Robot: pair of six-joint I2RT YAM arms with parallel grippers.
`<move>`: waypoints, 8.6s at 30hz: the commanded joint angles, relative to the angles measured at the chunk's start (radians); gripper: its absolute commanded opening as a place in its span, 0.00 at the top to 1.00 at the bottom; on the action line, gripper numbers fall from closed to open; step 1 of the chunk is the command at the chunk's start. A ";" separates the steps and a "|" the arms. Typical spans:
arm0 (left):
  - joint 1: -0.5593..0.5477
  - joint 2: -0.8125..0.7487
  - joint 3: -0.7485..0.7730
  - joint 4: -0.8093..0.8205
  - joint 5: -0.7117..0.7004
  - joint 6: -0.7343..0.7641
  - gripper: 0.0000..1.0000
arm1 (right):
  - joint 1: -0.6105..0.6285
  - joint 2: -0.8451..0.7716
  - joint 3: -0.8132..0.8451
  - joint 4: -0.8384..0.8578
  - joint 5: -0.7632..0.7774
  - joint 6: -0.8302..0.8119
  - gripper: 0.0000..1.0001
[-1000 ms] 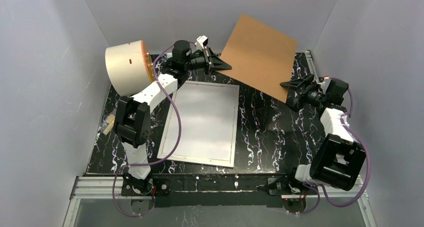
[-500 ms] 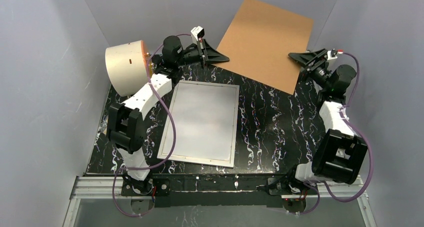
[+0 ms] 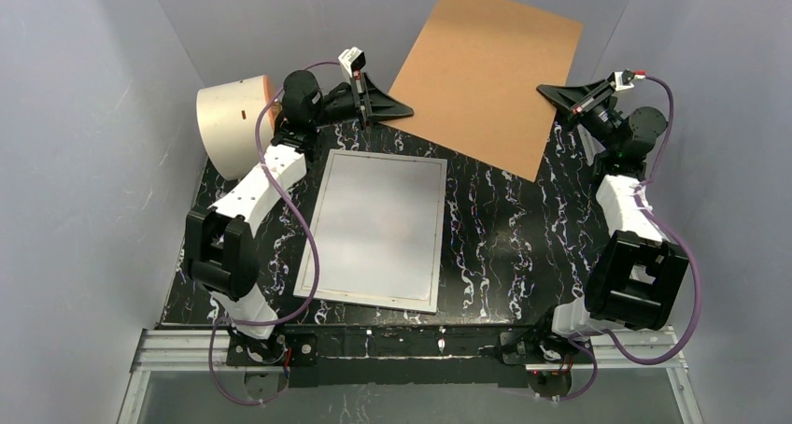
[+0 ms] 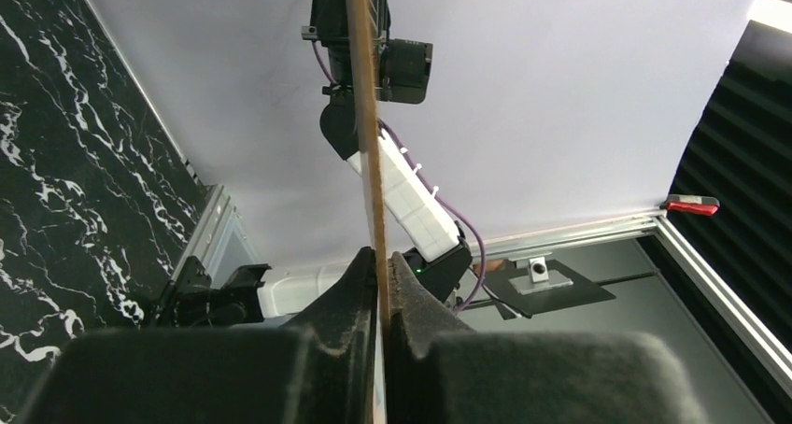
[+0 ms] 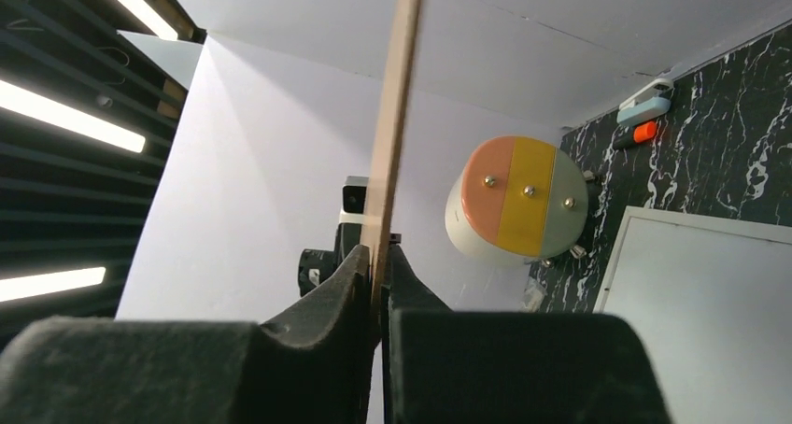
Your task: Put the photo into the frame
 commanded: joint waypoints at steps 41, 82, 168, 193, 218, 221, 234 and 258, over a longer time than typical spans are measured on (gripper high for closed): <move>0.257 -0.074 -0.479 -1.011 -0.738 1.035 0.34 | 0.125 0.020 0.032 -0.712 -0.145 -0.660 0.99; 0.248 -0.136 -0.630 -0.744 -0.655 0.870 0.32 | 0.447 0.100 -0.286 -0.399 0.092 -0.616 0.99; 0.248 -0.032 -0.600 -0.708 -0.600 0.902 0.34 | 0.570 0.254 -0.069 -1.072 0.382 -0.952 0.62; 0.248 -0.014 -0.589 -0.727 -0.609 0.911 0.34 | 0.616 0.085 -0.116 -0.920 0.481 -1.029 0.81; 0.249 -0.086 -0.606 -0.803 -0.645 0.946 0.29 | 0.616 0.174 -0.141 -0.859 0.503 -1.108 0.51; 0.248 -0.098 -0.618 -0.803 -0.634 0.946 0.28 | 0.616 0.176 -0.145 -0.854 0.495 -1.097 0.51; 0.248 -0.104 -0.660 -0.791 -0.584 0.948 0.31 | 0.616 0.166 -0.192 -0.794 0.504 -1.089 0.67; 0.248 -0.114 -0.693 -0.801 -0.621 0.956 0.36 | 0.616 0.086 -0.297 -0.581 0.536 -1.152 0.76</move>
